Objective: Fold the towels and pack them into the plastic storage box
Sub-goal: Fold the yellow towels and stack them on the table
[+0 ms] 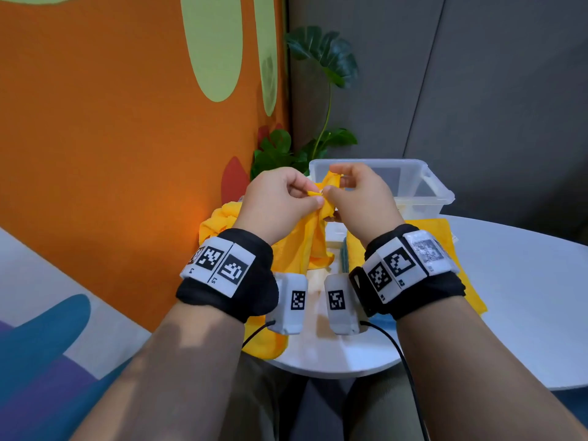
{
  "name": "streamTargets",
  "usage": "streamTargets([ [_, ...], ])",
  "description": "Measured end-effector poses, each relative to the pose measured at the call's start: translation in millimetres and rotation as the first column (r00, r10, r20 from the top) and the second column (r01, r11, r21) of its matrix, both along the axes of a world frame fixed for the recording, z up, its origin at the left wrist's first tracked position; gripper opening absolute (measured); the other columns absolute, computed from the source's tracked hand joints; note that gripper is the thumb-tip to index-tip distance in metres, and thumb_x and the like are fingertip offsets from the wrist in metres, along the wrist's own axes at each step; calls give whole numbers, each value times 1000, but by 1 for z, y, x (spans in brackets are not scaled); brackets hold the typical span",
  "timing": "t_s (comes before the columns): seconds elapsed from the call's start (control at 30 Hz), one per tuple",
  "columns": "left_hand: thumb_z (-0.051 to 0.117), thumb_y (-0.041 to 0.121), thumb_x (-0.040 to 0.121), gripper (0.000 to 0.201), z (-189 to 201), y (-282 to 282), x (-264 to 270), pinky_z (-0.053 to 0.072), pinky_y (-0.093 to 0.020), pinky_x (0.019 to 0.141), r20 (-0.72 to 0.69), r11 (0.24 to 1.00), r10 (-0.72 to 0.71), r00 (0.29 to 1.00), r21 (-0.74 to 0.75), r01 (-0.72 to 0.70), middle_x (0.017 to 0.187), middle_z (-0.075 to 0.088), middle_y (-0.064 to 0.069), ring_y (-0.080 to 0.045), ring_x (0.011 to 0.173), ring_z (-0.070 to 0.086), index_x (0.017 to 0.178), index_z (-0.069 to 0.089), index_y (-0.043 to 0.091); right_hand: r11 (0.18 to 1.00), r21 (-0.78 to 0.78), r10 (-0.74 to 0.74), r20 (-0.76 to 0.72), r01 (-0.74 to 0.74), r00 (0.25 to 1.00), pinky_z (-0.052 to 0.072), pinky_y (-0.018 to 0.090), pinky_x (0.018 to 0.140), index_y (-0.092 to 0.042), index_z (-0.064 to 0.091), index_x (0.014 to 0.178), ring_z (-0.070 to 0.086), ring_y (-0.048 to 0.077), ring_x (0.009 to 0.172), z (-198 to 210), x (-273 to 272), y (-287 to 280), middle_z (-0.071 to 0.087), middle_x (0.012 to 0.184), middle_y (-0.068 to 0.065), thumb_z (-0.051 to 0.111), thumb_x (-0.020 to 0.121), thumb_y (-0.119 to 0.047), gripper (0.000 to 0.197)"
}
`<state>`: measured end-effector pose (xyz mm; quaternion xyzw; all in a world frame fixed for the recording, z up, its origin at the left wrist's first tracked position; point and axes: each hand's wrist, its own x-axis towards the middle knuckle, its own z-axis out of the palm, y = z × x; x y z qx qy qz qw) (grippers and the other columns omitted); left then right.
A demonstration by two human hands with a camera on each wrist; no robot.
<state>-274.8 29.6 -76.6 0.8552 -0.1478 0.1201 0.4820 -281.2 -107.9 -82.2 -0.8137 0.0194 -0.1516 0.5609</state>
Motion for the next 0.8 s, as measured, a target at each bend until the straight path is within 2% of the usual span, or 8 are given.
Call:
streamTargets([
  [0.07,79,18,77,14,2,0,-2,50,-27,65,-18,999,-27,999,-23,26,71,68,-3,-12,67,64,76,67,24,1000,21,-14,6,14,1000,56,21,56,-21,53,126,59,7,82,1,1,0,52,104,-5,56,91,-12,37],
  [0.13,80,16,76,10,3,-1,-4,57,-30,74,-37,997,-58,998,-49,56,78,72,-5,-16,76,69,79,71,19,999,34,-41,4,41,999,60,32,67,-21,53,124,60,8,84,2,2,0,53,99,-8,56,89,-12,36],
  [0.2,79,13,77,9,4,-2,-6,58,-30,79,-53,994,-84,995,-68,80,80,73,-3,-14,78,70,82,73,16,996,63,-68,-1,68,998,59,40,75,-21,53,122,61,8,82,3,3,0,53,92,-13,56,88,-12,35],
  [0.27,79,12,77,9,4,-3,-7,58,-29,80,-58,993,-99,993,-74,94,82,73,0,-12,80,70,84,74,15,993,89,-79,-5,79,997,58,42,78,-21,53,120,63,12,83,3,3,1,55,90,-13,56,87,-11,34],
  [0.43,63,7,86,22,3,-1,-4,46,-10,72,-59,995,-95,994,1,96,86,69,14,3,79,61,93,77,22,985,149,-81,-7,81,997,56,45,81,-25,49,109,65,17,86,4,2,3,62,103,1,58,84,-13,29],
  [0.57,55,-1,90,33,3,1,-3,45,-14,75,-95,991,-131,987,-4,131,100,70,5,-4,95,63,99,75,23,988,154,-20,-11,21,1000,54,43,87,-24,45,109,61,19,99,7,-1,3,60,111,0,61,80,-10,36],
  [0.67,43,-8,89,46,2,4,-2,44,-12,66,-132,992,-129,983,-11,129,111,67,4,7,87,65,93,74,26,994,101,38,0,-38,999,53,37,88,-22,44,110,58,14,103,7,-3,2,57,111,-4,62,80,-3,40],
  [0.8,40,-9,87,46,1,9,0,43,-9,62,-144,990,-140,980,-52,134,108,69,6,6,83,68,99,75,18,999,14,45,72,-47,996,53,35,89,-20,45,103,61,12,98,5,-4,3,60,107,-3,62,80,3,37],
])
